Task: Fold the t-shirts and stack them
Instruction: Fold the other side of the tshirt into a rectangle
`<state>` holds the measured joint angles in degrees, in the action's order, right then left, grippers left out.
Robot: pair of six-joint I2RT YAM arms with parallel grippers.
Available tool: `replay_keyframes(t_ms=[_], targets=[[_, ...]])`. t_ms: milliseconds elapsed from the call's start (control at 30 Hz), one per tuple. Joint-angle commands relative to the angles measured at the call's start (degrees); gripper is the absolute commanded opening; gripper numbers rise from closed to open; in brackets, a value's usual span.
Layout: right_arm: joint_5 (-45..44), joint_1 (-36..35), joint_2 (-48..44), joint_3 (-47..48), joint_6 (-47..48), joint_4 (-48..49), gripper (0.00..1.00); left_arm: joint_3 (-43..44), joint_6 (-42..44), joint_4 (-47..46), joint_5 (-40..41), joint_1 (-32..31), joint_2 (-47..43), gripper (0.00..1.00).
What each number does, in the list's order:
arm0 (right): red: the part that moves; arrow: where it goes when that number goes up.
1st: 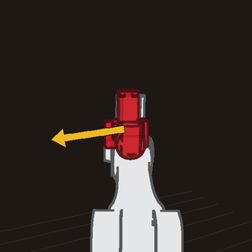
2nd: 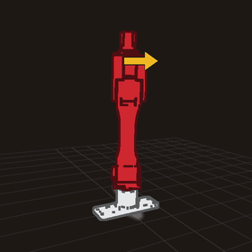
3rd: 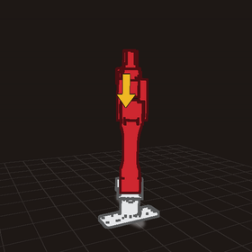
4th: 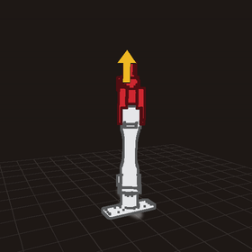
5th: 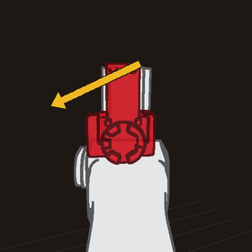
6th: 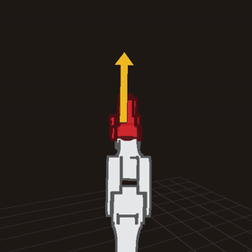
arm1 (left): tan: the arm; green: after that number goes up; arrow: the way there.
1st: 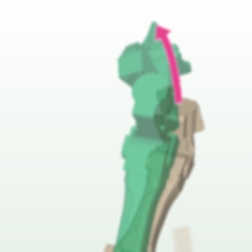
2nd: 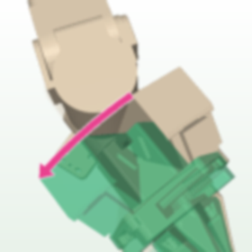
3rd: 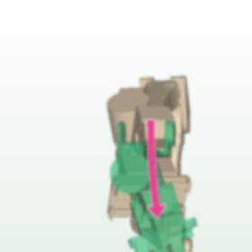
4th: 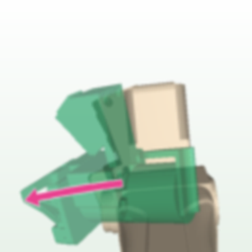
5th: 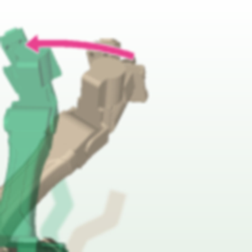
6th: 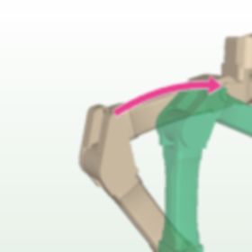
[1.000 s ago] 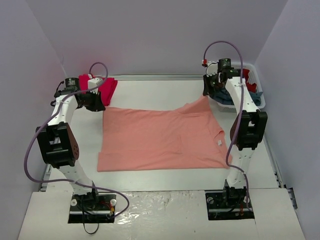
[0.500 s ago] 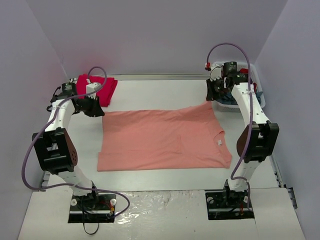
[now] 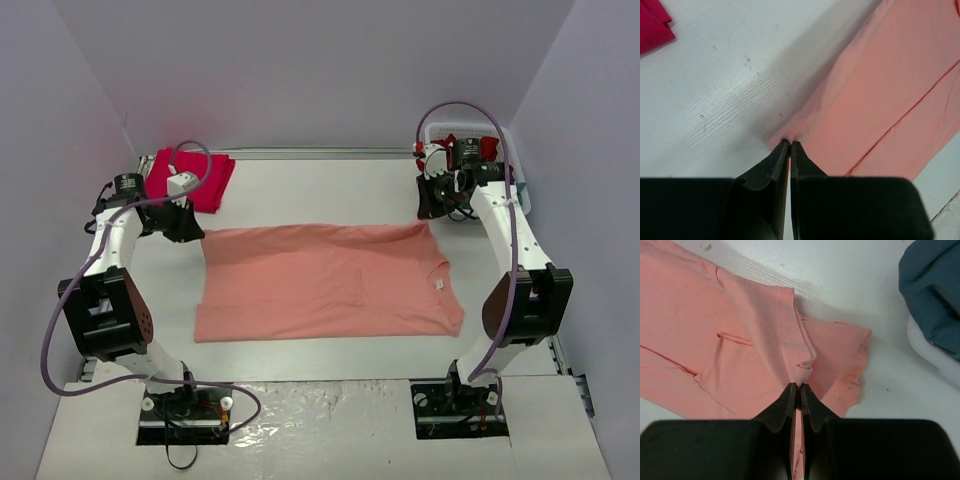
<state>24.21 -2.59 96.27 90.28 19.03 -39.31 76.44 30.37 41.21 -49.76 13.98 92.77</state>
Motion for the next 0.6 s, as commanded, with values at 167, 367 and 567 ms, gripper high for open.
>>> replay_keyframes(t_ms=[167, 367, 567], targets=[[-1.3, 0.7, -8.0, -5.8, 1.0, -2.7, 0.00, -4.3, 7.2, 1.4, -2.3, 2.0, -5.1, 0.02], [-2.2, 0.7, -10.2, -8.9, 1.0, -3.1, 0.00, -5.0, 11.3, 3.7, -3.7, 3.7, -4.6, 0.02], [-2.9, 0.8, -12.1, -11.4, 1.3, -4.1, 0.00, -4.9, 15.8, 7.1, -5.4, 6.1, -3.6, 0.02]])
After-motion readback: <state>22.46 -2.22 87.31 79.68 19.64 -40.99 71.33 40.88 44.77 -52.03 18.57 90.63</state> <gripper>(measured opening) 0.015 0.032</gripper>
